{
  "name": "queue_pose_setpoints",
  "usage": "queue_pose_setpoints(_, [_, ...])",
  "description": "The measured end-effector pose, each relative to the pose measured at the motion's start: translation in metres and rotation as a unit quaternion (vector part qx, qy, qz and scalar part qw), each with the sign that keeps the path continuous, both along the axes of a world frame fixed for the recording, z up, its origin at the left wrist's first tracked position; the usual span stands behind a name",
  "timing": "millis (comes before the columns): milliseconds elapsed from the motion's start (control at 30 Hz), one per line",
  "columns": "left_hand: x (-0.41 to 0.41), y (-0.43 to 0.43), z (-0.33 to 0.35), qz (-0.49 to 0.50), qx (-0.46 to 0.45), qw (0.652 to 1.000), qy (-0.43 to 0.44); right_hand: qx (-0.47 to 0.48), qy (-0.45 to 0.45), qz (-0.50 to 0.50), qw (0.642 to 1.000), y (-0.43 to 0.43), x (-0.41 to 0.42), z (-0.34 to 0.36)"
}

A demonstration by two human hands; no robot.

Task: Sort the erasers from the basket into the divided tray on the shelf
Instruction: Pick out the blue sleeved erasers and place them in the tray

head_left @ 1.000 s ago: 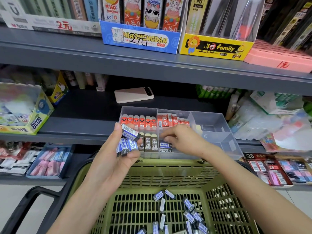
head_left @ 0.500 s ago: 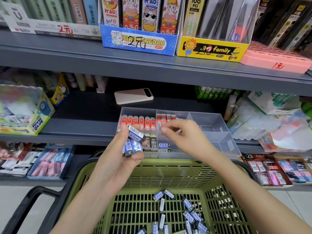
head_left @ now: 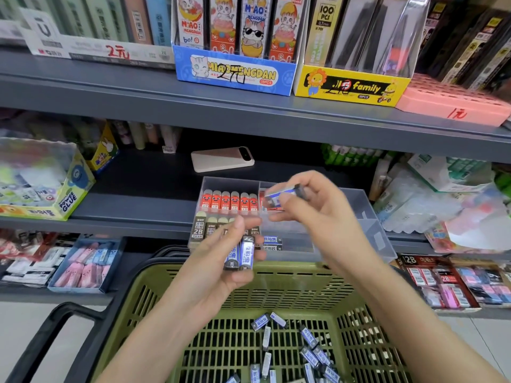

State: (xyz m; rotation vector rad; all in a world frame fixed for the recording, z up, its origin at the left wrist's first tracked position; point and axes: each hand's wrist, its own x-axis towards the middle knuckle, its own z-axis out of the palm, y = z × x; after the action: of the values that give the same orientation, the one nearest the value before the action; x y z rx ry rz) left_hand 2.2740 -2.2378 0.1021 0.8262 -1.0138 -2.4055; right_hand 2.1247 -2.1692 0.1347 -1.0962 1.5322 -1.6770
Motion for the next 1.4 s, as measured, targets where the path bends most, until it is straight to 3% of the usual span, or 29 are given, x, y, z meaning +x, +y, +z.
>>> queue_pose_setpoints(100, [0.006,-0.006,0.000,0.008,-0.009,1.000,0.005,0.115,0.052,-0.026,0.992,-0.001,-0.030,-0.003])
queue_pose_setpoints(233, [0.011,-0.014,-0.002,0.029,-0.017,0.999,0.007,0.314,0.268,-0.029,0.910,-0.009,-0.051,-0.029])
queue_pose_setpoints(433, [0.012,-0.016,-0.006,0.036,-0.004,0.999,0.007,0.329,0.465,-0.043,0.821,-0.023,-0.040,-0.057])
queue_pose_setpoints(800, [0.011,-0.017,-0.010,0.046,-0.012,0.999,-0.003,0.352,0.496,-0.003,0.793,-0.027,-0.036,-0.064])
queue_pose_setpoints(1000, [0.011,-0.018,-0.012,0.053,0.003,0.999,-0.004,0.328,0.393,-0.034,0.858,-0.029,-0.035,-0.065])
queue_pose_setpoints(1100, [0.011,-0.019,-0.013,0.053,0.005,0.999,-0.003,0.334,0.388,-0.035,0.859,-0.029,-0.036,-0.066])
queue_pose_setpoints(1200, [0.011,-0.019,-0.014,0.054,0.008,0.998,-0.002,0.338,0.435,-0.034,0.834,-0.032,-0.035,-0.067])
queue_pose_setpoints(1400, [0.011,-0.019,-0.018,0.047,0.007,0.999,-0.003,0.344,0.597,0.053,0.723,-0.040,-0.040,-0.056])
